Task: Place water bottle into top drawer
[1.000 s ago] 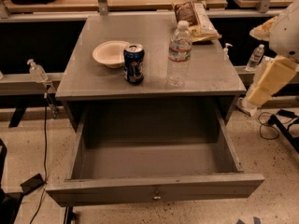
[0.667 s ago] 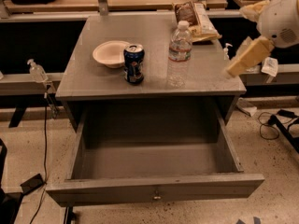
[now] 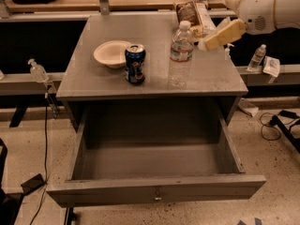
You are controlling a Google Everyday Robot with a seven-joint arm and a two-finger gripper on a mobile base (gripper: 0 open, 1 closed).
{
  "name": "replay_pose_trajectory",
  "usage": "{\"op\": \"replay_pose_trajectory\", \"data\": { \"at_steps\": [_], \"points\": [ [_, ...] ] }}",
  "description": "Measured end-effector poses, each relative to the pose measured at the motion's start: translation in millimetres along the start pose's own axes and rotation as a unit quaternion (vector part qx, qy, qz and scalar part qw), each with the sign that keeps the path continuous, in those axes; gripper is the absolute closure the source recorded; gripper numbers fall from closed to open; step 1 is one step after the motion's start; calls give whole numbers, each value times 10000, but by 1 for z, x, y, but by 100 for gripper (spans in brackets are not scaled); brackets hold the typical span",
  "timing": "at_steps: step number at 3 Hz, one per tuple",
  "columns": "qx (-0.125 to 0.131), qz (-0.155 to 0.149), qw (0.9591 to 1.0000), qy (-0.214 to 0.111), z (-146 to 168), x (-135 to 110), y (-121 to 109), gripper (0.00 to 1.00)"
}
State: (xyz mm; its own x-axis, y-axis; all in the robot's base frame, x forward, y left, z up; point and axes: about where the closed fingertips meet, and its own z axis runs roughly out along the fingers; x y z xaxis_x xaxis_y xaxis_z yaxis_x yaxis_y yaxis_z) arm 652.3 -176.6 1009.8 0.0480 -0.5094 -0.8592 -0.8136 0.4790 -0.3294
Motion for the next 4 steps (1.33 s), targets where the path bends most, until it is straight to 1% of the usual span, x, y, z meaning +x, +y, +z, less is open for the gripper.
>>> {"op": "replay_pose_trajectory", "data": {
  "at_steps": [1, 2, 3, 4],
  "points": [
    [-304, 365, 9983, -347, 31, 2, -5, 0],
    [-538, 713, 9952, -403, 59, 14, -7, 0],
    [-712, 954, 9918, -467, 75, 23, -7, 0],
    [-913, 1150, 9869, -663, 88, 33, -5, 0]
  ]
}}
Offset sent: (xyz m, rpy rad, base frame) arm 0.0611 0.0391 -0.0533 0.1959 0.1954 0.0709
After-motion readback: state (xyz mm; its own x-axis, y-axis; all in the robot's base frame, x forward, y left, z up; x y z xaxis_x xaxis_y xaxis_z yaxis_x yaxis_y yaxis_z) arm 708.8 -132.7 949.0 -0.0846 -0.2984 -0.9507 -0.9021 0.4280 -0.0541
